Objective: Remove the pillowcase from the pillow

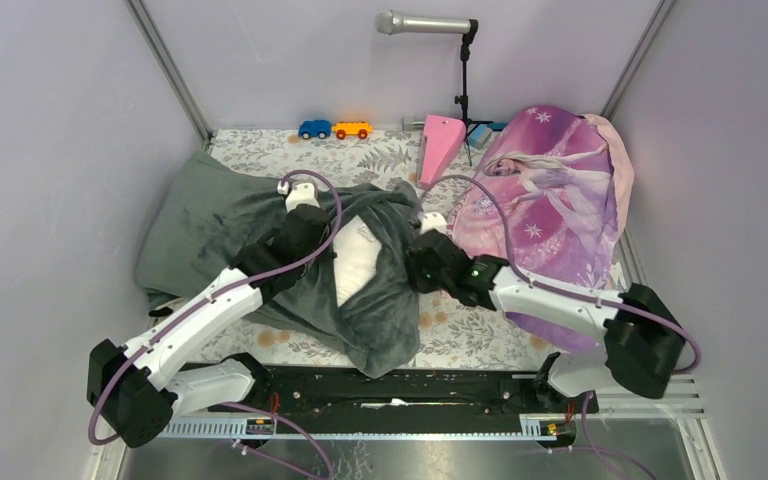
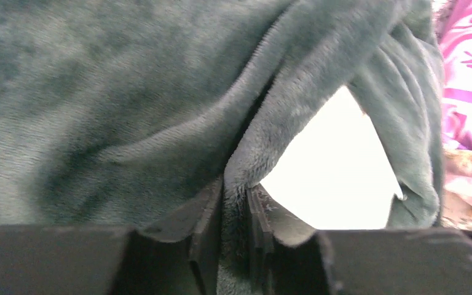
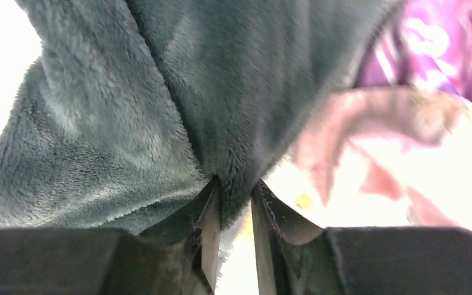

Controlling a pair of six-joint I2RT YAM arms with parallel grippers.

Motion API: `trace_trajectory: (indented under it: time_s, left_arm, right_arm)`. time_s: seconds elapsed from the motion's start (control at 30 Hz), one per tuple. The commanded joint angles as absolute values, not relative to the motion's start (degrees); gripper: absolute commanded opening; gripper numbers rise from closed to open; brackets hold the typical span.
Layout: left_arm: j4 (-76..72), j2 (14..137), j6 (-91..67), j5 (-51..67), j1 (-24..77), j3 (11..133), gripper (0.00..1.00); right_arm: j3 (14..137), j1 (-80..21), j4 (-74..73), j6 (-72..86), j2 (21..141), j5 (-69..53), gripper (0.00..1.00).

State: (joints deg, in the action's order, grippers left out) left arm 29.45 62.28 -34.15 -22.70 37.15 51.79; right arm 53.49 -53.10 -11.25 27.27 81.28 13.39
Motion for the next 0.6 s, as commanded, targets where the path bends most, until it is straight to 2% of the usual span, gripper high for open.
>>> trace_trajectory:
  time_s: [0.0, 0.03, 0.13, 0.23, 0.27, 0.3, 0.33, 0.4, 0.43, 0.47, 0.5, 0.57]
  left_arm:
    - [30.4, 62.8, -35.4, -32.1, 37.1, 52.0, 0.21]
    - [31.3, 62.6, -35.7, -33.7, 37.0, 52.3, 0.2]
    - [33.1, 61.7, -35.8, -36.7, 37.0, 53.4, 0.2]
    - [34.2, 60.9, -35.3, -38.3, 37.0, 54.3, 0.21]
    - [34.8, 60.8, -35.3, -39.0, 37.0, 54.8, 0.25]
    - [35.3, 60.7, -35.2, -39.2, 37.0, 55.3, 0.3]
    - [35.3, 60.5, -34.1, -37.9, 37.0, 55.9, 0.39]
    - [33.9, 59.7, -29.6, -30.6, 37.2, 57.2, 0.59]
    - [33.3, 59.0, -29.1, -28.0, 37.4, 58.0, 0.64]
    - [33.0, 58.4, -29.2, -25.9, 37.7, 58.6, 0.65]
    - [32.8, 57.9, -29.4, -24.2, 38.0, 59.6, 0.66]
    - [32.7, 57.5, -29.1, -20.1, 39.2, 61.7, 0.68]
  right_arm:
    - [45.0, -52.4, -10.6, 29.6, 73.0, 22.2, 0.22]
    - [43.7, -51.9, -10.7, 29.9, 72.0, 22.4, 0.16]
    - [41.1, -48.7, -11.1, 30.6, 69.9, 19.5, 0.08]
    - [41.2, -46.1, -10.6, 30.1, 67.8, 16.7, 0.06]
    - [41.8, -45.7, -10.6, 29.6, 67.4, 16.3, 0.07]
    - [42.7, -45.5, -10.7, 28.8, 67.1, 15.8, 0.13]
    - [43.9, -45.4, -10.7, 27.6, 66.9, 14.7, 0.27]
    - [46.1, -45.4, -10.4, 25.3, 67.1, 11.0, 0.5]
    - [47.2, -45.5, -10.5, 24.7, 67.1, 9.3, 0.66]
    - [48.3, -45.4, -10.7, 24.7, 67.2, 8.2, 0.87]
    - [49.3, -45.4, -10.8, 25.0, 67.1, 7.1, 0.98]
    - [51.2, -45.4, -10.3, 25.4, 67.1, 4.2, 0.99]
